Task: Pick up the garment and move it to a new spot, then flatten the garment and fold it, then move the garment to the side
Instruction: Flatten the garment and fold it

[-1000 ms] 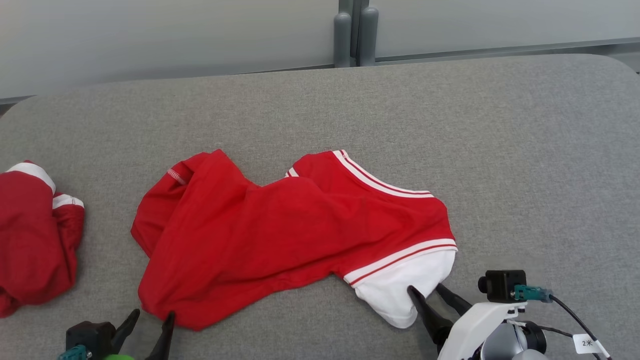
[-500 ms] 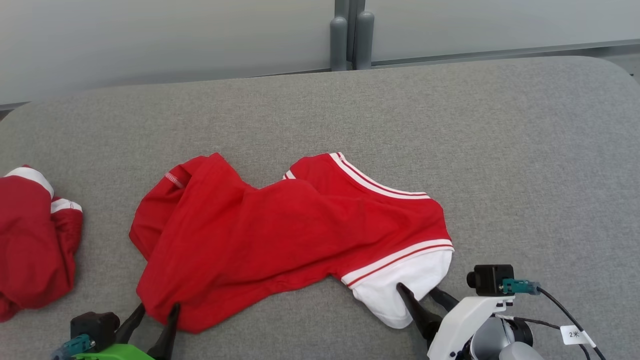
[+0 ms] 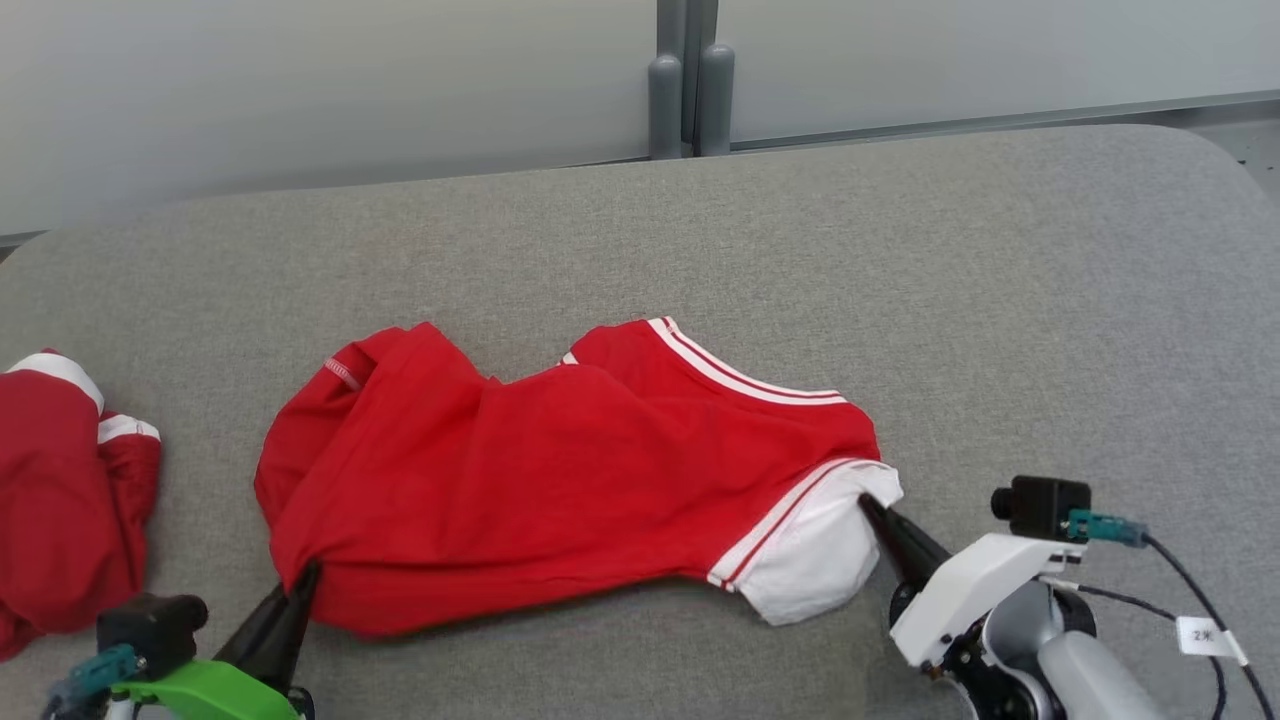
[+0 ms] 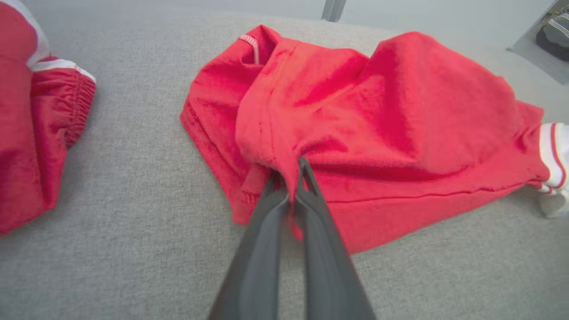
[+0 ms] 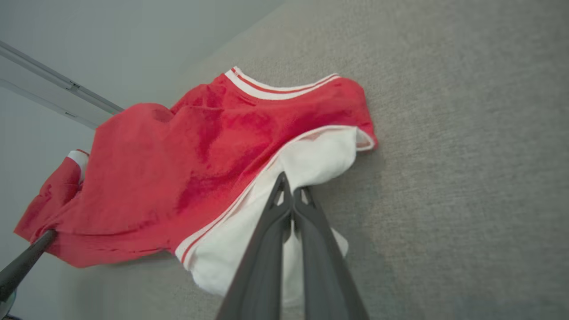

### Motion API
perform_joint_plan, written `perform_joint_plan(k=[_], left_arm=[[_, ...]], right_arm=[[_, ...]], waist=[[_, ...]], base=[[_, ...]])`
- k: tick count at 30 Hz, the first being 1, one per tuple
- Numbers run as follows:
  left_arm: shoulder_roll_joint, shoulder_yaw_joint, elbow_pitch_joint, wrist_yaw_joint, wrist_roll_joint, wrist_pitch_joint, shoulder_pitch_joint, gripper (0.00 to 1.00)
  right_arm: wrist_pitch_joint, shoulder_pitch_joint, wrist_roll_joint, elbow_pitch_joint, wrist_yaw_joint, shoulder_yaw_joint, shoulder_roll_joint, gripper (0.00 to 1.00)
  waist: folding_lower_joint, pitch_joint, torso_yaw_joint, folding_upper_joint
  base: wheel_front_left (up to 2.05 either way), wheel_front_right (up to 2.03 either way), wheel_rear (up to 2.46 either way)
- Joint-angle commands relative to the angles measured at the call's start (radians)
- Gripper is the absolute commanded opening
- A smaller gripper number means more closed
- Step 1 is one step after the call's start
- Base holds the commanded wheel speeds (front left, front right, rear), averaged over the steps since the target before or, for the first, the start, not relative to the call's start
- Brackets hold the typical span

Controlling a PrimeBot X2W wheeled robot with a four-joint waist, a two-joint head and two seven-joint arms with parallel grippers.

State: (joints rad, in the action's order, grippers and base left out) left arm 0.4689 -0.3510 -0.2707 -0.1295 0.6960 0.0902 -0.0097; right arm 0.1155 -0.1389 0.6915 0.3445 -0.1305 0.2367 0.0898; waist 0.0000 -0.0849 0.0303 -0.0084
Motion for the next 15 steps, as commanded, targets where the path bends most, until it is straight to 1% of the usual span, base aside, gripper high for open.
perform_joint_plan(k=[1, 5, 8, 10, 11, 13, 15], left_arm=[[0.021, 0.015, 0.048, -0.002, 0.025, 0.002, 0.008, 0.00], [0.082, 0.053, 0.237, 0.002, 0.075, -0.041, 0.024, 0.00], [0.134, 0.088, 0.410, 0.021, 0.111, -0.107, 0.030, 0.00], [0.176, 0.116, 0.524, 0.039, 0.143, -0.166, 0.016, 0.00], [0.176, 0.116, 0.524, 0.039, 0.143, -0.166, 0.016, 0.00], [0.217, 0.145, 0.624, 0.052, 0.181, -0.233, -0.025, 0.00], [0.253, 0.178, 0.683, 0.061, 0.236, -0.304, -0.095, 0.00]], right_arm=[[-0.006, -0.016, 0.022, -0.040, 0.000, -0.015, 0.020, 0.00], [0.007, -0.014, 0.088, -0.203, 0.000, -0.086, 0.066, 0.00], [0.032, -0.024, 0.129, -0.352, 0.000, -0.171, 0.094, 0.00], [0.070, -0.052, 0.142, -0.453, 0.000, -0.229, 0.104, 0.00], [0.070, -0.052, 0.142, -0.453, 0.000, -0.229, 0.104, 0.00], [0.128, -0.103, 0.132, -0.534, 0.000, -0.275, 0.108, 0.00], [0.200, -0.179, 0.117, -0.589, 0.000, -0.312, 0.102, 0.00]], waist=[[0.0000, 0.006, 0.007, 0.0084], [0.0000, 0.014, 0.012, 0.0084], [0.0000, 0.009, 0.019, 0.0084], [0.0000, -0.004, 0.027, 0.0084], [0.0000, -0.004, 0.027, 0.0084], [0.0000, -0.033, 0.035, 0.0084], [0.0000, -0.077, 0.039, 0.0084]], base=[[0.00, 0.00, 0.00], [0.00, 0.00, 0.00], [0.00, 0.00, 0.00], [0.00, 0.00, 0.00], [0.00, 0.00, 0.00], [0.00, 0.00, 0.00], [0.00, 0.00, 0.00]])
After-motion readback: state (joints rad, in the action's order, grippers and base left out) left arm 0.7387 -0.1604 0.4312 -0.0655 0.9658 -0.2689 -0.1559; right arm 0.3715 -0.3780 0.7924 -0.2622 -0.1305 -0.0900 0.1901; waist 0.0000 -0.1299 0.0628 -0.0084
